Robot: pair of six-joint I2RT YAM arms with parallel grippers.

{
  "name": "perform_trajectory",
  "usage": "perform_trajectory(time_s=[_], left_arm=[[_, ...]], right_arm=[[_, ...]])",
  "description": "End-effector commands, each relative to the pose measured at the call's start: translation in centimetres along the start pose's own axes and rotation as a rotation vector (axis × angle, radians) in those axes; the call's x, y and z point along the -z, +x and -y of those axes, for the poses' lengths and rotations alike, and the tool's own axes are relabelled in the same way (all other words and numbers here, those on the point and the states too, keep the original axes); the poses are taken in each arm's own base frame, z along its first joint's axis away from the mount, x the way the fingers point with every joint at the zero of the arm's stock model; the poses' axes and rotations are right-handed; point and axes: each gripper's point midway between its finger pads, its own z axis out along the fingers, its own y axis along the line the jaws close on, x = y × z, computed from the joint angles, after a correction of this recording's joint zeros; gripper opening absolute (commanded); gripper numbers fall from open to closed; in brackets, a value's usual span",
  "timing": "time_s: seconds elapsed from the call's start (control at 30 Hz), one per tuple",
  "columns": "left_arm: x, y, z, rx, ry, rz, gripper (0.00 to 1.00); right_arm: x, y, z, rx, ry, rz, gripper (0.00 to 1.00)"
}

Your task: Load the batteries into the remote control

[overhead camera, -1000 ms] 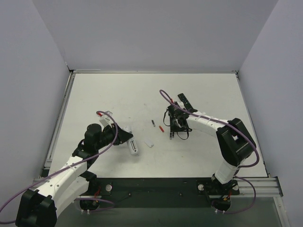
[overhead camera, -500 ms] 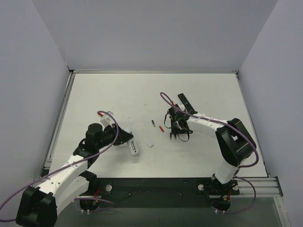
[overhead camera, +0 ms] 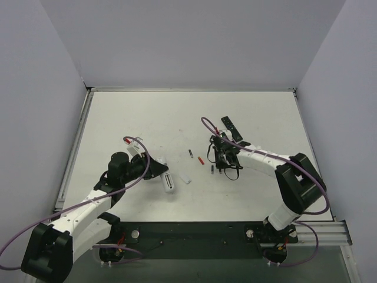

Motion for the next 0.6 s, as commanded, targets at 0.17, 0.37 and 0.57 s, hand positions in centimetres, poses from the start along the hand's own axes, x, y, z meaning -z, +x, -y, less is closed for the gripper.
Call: perform_trajectory(time_s=[0.17, 0.37, 0.57], left_arm=[[-0.4, -2.6, 4.6, -0.052, 0.229, 0.09, 0.0], [-0.3, -3.9, 6.3, -0.063, 0.28, 0.129, 0.0], [-0.1, -5.1, 7.6, -0.04, 0.312, 0.162, 0.0]], right_arm=[[9.9, -6.6, -5.9, 0.09, -0.259, 0.427, 0.0], [16.6, -8.7, -11.0, 0.161, -0.504, 0.675, 0.0], [20.5, -8.7, -15.0, 0.224, -0.669, 0.844, 0.0]])
